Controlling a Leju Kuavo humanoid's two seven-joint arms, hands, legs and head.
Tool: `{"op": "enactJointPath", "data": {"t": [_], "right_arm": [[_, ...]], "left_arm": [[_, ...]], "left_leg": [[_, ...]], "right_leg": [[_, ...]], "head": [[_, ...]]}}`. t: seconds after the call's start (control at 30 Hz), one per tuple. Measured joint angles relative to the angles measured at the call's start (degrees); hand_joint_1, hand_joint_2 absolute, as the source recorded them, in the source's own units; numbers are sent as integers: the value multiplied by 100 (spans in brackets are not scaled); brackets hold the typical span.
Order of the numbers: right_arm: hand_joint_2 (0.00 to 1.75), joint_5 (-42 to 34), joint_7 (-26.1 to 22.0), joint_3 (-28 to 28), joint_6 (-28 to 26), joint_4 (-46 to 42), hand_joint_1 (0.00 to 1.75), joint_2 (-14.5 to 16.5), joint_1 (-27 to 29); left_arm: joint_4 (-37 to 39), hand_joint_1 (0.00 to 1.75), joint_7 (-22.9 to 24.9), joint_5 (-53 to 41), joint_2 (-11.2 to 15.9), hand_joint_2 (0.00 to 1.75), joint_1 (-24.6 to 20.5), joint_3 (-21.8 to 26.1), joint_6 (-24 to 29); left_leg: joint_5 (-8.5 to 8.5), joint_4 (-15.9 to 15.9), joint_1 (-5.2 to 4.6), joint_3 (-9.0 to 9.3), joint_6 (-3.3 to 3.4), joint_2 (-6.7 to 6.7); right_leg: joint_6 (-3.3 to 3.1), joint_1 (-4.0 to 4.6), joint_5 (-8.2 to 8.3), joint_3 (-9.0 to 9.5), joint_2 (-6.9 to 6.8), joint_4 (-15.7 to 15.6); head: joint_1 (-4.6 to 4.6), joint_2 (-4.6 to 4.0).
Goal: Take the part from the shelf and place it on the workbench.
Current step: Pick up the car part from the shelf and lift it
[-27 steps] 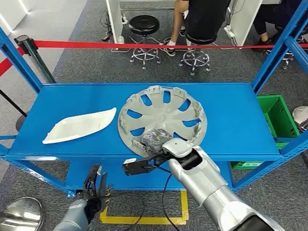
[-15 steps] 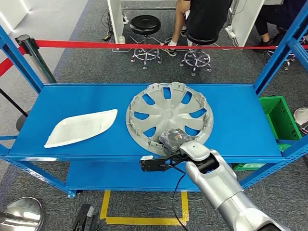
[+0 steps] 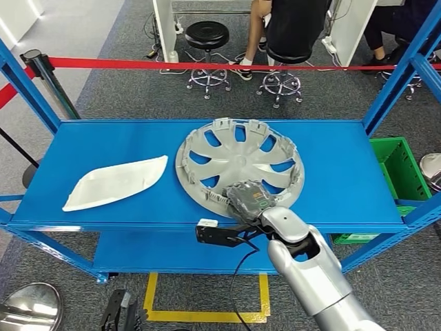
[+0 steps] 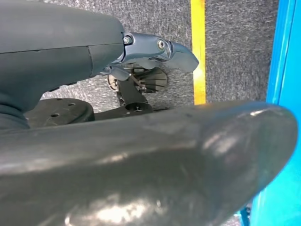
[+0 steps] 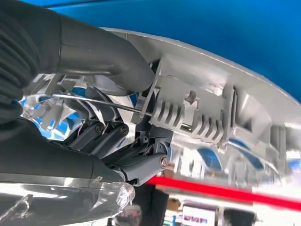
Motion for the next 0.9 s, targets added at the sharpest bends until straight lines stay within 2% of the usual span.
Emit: {"op": "enactJointPath", "data": {"t": [0.27,0.37,0.47,0.57,0.73,0.9], "right_arm": [[175,-583,-173,-576,-407,-1212,175,454,712],[175,-787,-238,-784,-705,-1632,175,559,979],[175,-972,-355,-1130,-951,-2132,175,598,1273],[175,-1032,-429,-1389,-1016,-2495,175,656,1433],[175,-1215,-607,-1621,-1259,-2881,175,805,1649],[175,-1346,-692,-1803,-1376,-3176,175,890,1748]], "left_arm": [[3,0,421,715,7,0,-113,-414,585],[5,0,269,581,43,0,-103,-499,498],[5,0,-23,163,43,0,34,-322,300],[5,0,-86,-141,14,0,84,-107,235],[21,0,-195,-611,-10,0,-32,318,219],[98,0,-244,-697,-10,0,-202,518,282]], "left_leg": [[-2,0,1,-3,-1,1],[-2,0,2,-5,-2,-2],[-3,0,1,-8,0,-3],[-7,0,-2,-10,2,-2],[-10,0,-1,-11,1,-2],[-8,0,1,-11,-1,-1]], "right_leg": [[-1,1,-2,-7,2,0],[-3,2,-7,-4,-3,0],[-4,1,-9,-5,-6,0],[-4,-1,-9,-7,-6,-1],[-4,-1,-9,-11,-4,-2],[-4,1,-9,-14,-2,-1]], "head": [[-1,0],[-1,0],[-1,0],[1,0],[-1,0],[0,0]]}}
